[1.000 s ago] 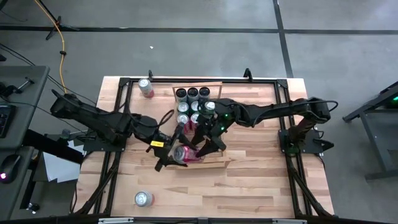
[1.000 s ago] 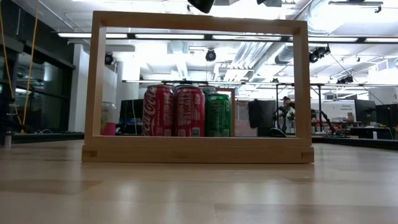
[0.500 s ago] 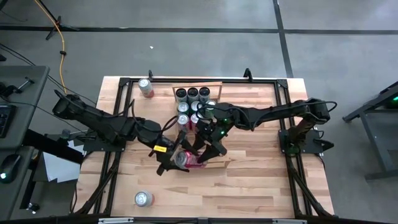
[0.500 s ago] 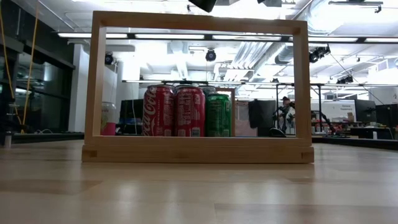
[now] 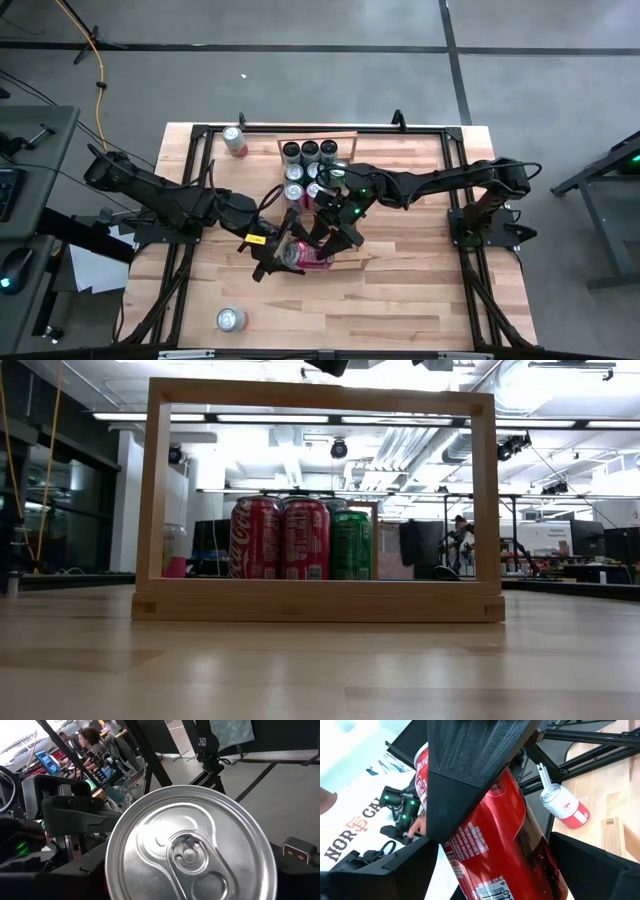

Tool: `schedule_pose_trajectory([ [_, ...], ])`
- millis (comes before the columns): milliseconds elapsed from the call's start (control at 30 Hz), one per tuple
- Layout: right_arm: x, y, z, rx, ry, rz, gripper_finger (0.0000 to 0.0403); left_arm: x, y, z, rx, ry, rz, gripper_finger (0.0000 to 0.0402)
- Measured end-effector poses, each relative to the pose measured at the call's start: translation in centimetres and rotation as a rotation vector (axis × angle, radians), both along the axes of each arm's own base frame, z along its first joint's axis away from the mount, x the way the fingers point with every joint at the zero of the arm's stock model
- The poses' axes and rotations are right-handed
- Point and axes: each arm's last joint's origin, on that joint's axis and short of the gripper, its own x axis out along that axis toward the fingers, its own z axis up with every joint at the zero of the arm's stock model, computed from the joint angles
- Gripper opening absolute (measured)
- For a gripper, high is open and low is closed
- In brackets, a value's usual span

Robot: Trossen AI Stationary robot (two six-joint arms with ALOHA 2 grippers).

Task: Place canned beverage on shelf
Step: Put the red can on the shelf aligned with the other red cans

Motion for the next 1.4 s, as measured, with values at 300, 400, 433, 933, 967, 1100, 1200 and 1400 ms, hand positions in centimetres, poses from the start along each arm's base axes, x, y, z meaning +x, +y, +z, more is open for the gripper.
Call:
schedule_pose_trajectory([
  [300, 0.1, -0.2, 0.1, -0.028, -0.042, -0.023, 0.0358, -0.1, 0.0, -0.1, 0.004, 0.011, 0.003, 0.0282],
  [400, 0.1, 0.0, 0.2, -0.02, -0.046, -0.02, 0.0358, 0.0, 0.0, -0.1, 0.001, 0.011, 0.002, 0.0282],
  [433, 0.1, 0.0, 0.2, -0.02, -0.046, -0.02, 0.0358, 0.0, 0.0, -0.1, 0.001, 0.011, 0.002, 0.0282],
  [933, 0.1, 0.2, -0.1, -0.011, -0.012, -0.005, 0.0394, 0.1, 0.1, -0.4, 0.011, 0.031, 0.018, 0.0282],
  [967, 0.1, 0.1, 0.0, 0.005, 0.006, -0.002, 0.0394, 0.1, 0.1, -0.4, 0.011, 0.028, 0.021, 0.0282],
  [1100, 0.0, -0.1, -0.3, 0.016, 0.049, 0.005, 0.0394, 0.1, 0.1, -0.3, 0.01, 0.026, 0.02, 0.0282],
  [1200, -0.1, -0.1, -0.4, 0.002, 0.041, 0.027, 0.0394, 0.1, 0.0, -0.3, 0.009, 0.021, 0.019, 0.0282],
  [1400, -0.3, 0.3, -0.4, 0.011, 0.028, 0.127, 0.0394, 0.2, 0.0, 1.0, -0.052, -0.097, 0.018, 0.0282],
])
